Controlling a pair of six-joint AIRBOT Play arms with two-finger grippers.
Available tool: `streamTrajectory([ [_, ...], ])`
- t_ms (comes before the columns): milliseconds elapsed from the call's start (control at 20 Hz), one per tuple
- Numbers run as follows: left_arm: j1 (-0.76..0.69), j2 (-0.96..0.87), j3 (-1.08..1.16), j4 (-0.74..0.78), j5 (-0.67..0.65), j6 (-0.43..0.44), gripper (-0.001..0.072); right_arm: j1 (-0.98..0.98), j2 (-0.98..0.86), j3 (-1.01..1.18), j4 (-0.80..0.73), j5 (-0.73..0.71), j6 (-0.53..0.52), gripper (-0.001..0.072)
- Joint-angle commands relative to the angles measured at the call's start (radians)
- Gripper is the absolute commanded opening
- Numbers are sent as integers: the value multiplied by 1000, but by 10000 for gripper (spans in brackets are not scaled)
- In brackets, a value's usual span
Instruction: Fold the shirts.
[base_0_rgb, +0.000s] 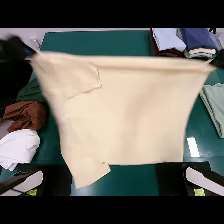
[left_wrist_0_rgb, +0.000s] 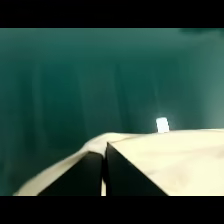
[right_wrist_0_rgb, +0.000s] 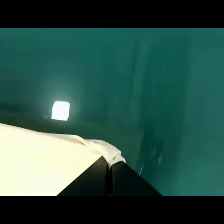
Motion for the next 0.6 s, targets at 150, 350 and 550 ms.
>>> streamTrajectory([
  [150,1,-362,-109,-165,177,125,20,2,-303,-135,82,-203,1,13],
  [350,1,-421,-67,-175,263,126,20,10,-410,8,172,-235,1,14],
  [550,-3,-420,-31,-31,58,112,20,47,-376,27,-7,-181,0,13],
])
